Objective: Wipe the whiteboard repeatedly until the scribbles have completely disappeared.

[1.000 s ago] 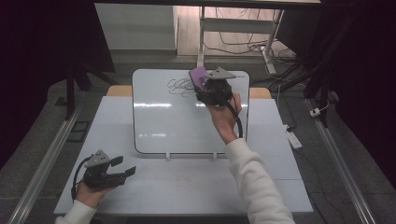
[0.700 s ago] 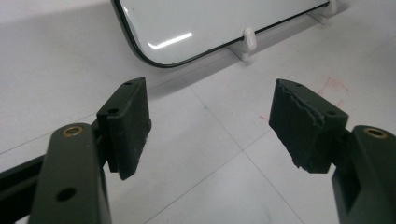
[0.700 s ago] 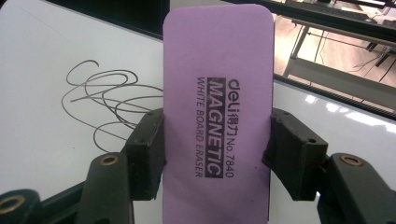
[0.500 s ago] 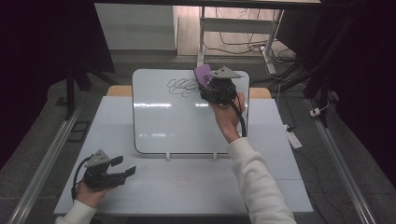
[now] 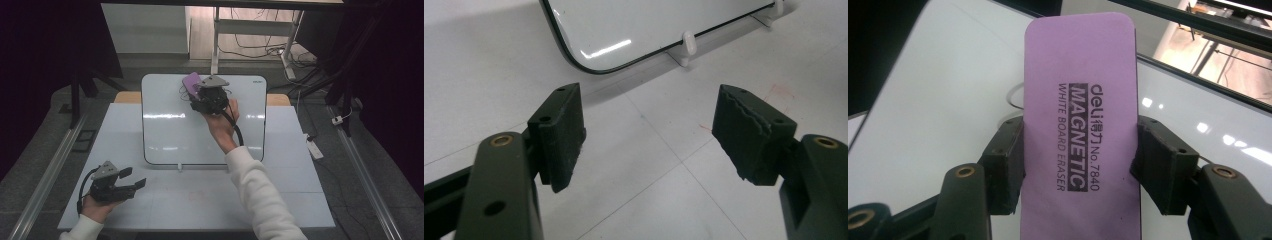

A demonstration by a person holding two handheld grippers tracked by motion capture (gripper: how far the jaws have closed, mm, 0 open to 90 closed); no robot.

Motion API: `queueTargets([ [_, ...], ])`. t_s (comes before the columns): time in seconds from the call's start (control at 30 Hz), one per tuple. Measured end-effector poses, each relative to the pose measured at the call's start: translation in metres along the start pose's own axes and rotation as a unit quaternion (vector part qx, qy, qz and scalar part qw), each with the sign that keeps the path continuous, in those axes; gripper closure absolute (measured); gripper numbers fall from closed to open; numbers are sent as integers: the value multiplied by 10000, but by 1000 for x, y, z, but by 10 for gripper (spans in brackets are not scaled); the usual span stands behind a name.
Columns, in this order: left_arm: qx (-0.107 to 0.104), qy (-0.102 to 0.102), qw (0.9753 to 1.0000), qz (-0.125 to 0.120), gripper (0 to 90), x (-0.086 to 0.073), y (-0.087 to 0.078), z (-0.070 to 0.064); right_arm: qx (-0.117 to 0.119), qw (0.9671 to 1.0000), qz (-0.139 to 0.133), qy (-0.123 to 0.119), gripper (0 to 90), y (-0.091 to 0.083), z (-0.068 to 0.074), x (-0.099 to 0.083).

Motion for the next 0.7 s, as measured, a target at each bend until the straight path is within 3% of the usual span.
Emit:
queueTargets([
  [0.37,9,1,10000,11,296,0,1,-1,277,9995,10,-144,410,3,22,2],
  [0.47,6,-18,10000,10,296,0,0,0,317,9995,12,-19,410,1,15,2],
  [0.7,13,-1,10000,3,296,0,0,0,-130,9998,-7,117,410,-8,-18,1],
])
Point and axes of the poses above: each handheld gripper's, and its own axes: y roughly forward along the jaws, x roughly out of its top, z roughly to its left, the point moved 5 cm from there along y, roughly forward along the jaws, and after that the axes turned 9 degrees about -x, right-handed, at the moved point
